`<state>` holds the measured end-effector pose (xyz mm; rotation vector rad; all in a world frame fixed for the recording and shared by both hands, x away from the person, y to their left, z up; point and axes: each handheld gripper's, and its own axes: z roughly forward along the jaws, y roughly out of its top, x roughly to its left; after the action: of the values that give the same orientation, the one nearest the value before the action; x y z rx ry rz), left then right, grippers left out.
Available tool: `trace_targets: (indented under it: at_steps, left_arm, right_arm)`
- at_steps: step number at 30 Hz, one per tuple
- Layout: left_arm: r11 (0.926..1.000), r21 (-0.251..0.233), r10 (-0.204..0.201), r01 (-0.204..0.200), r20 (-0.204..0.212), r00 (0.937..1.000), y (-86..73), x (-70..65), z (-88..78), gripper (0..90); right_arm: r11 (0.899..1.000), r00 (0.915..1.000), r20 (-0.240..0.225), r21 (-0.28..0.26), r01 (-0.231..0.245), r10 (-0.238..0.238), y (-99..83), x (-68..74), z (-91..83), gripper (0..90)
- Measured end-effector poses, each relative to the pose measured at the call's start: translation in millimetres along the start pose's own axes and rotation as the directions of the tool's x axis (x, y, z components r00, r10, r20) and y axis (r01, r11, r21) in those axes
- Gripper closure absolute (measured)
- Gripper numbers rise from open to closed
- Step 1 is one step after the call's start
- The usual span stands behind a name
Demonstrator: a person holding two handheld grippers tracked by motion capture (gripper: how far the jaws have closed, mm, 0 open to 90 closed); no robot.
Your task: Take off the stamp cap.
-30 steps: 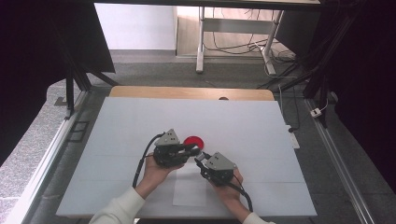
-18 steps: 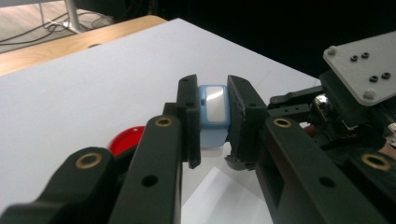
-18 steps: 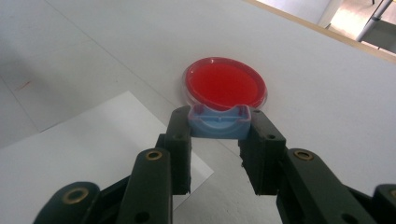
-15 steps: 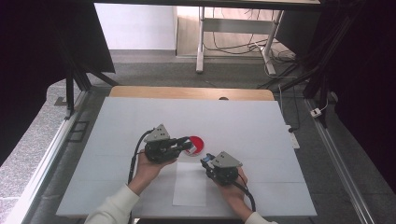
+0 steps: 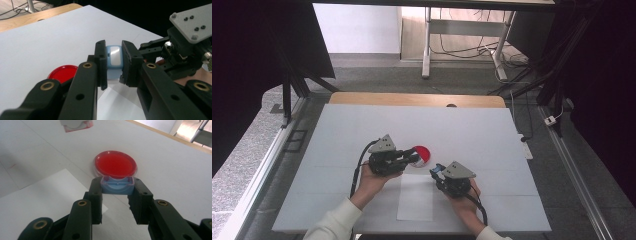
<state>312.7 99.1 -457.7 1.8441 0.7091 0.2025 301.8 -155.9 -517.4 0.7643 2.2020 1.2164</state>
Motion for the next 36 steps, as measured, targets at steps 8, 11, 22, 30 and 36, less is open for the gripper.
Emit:
trace_targets:
  at_steps: [8, 11, 22, 30, 36]
  left_arm:
    - [0.9998, 0.02, 0.002, -0.003, 0.015, 0.9999, -0.8, 0.2, 2.3, 75.3]
    - [0.9997, 0.023, 0.003, -0.004, 0.014, 0.9999, -1.4, -0.3, 3.2, 75.3]
    - [0.9996, 0.027, 0.006, -0.006, 0.019, 0.9998, -1.7, 0.6, 2.9, 75.3]
    - [0.9995, 0.029, 0.008, -0.009, 0.02, 0.9998, -2.0, 1.7, 2.8, 75.2]
    - [0.9995, 0.03, 0.011, -0.012, 0.021, 0.9997, -1.9, 1.9, 2.8, 75.2]
  right_arm:
    - [1.0, 0.9994, -0.012, 0.001, -0.032, 0.032, -5.6, -12.0, -12.3, 64.7]
    - [0.999, 0.9991, -0.012, 0.004, -0.041, 0.041, -9.0, -15.9, -17.2, 64.7]
    - [0.998, 0.9981, 0.012, 0.017, -0.061, 0.061, -21.4, -33.3, -35.8, 64.7]
    - [0.996, 0.9957, 0.036, 0.01, -0.086, 0.085, -31.9, -46.8, -56.4, 64.6]
    - [0.995, 0.9918, 0.08, 0.008, -0.101, 0.1, -42.4, -59.5, -75.2, 64.6]
